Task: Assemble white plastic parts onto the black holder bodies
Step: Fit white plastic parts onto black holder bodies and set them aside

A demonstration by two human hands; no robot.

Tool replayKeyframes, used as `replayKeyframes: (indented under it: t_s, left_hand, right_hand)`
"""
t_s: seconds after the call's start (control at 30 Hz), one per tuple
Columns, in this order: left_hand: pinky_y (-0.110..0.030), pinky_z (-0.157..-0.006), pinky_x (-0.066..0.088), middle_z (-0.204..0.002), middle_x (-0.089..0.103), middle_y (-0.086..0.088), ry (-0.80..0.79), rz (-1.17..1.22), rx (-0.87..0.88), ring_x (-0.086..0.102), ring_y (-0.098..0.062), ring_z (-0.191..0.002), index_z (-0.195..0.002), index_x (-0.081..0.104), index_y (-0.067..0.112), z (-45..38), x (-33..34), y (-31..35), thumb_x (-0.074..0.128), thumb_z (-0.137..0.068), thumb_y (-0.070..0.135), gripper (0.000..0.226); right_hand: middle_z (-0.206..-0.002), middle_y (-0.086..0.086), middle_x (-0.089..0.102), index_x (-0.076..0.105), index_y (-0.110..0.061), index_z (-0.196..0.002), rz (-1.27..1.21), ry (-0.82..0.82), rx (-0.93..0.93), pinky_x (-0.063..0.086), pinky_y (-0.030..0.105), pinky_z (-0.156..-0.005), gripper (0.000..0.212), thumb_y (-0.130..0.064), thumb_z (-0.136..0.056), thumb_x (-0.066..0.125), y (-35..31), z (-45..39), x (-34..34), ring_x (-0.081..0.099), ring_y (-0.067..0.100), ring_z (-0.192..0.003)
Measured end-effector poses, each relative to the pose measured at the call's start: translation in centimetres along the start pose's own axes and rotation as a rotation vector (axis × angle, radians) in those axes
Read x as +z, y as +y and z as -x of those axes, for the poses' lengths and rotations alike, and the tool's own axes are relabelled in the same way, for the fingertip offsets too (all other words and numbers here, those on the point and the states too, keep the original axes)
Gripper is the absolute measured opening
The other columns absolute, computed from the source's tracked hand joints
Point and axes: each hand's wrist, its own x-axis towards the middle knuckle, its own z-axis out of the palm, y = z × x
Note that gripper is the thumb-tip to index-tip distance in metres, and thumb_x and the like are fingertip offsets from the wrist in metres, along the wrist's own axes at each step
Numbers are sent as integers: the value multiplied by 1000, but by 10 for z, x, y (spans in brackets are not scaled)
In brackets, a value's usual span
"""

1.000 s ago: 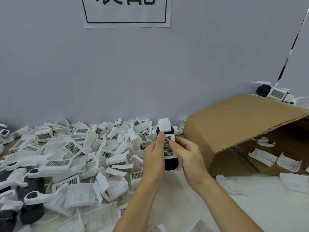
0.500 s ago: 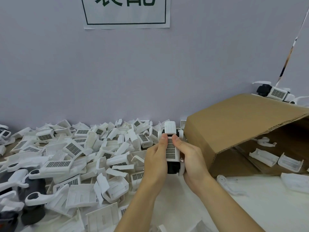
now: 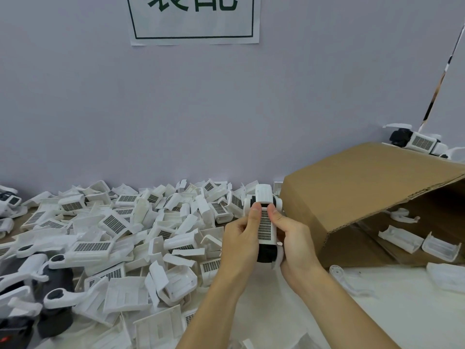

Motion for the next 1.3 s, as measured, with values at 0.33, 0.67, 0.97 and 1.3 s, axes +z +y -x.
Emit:
replayKeyframes:
  t_s: [0.33,0.67,0.97,1.3]
  left_hand:
    - [-32,-74,58,-90,79,-8,12,-37,-43,75,-24,-89,-88,79,15,-4,1,-9,52,-103,40,39]
    - [-26,-66,58,-84,78,-5,30,-41,-43,75,-16,-80,-90,78,12,-6,1,-8,55,-102,39,38]
    - [-45,-87,60,-91,79,-10,35,63,-77,75,-29,-92,-92,80,12,-6,-1,-4,62,-99,30,27]
    - [-39,-82,58,-80,77,2,67,-127,-32,73,-16,-82,-89,76,18,-7,0,-7,52,-105,30,31]
  right_hand:
    - [-94,12,78,82,-22,-90,97,14,-52,60,31,-66,35,-50,-77,65,1,-2,-4,76,24,-89]
    - [-93,16,77,81,-15,-90,121,7,-71,61,36,-67,30,-39,-90,62,0,-3,-4,76,28,-88]
    - [-96,18,76,80,-10,-96,121,84,-104,59,43,-75,32,-29,-102,55,5,-8,-8,74,32,-93]
    - [-87,4,79,79,-18,-91,235,159,-184,59,48,-89,21,-25,-99,61,5,-8,-8,76,23,-88]
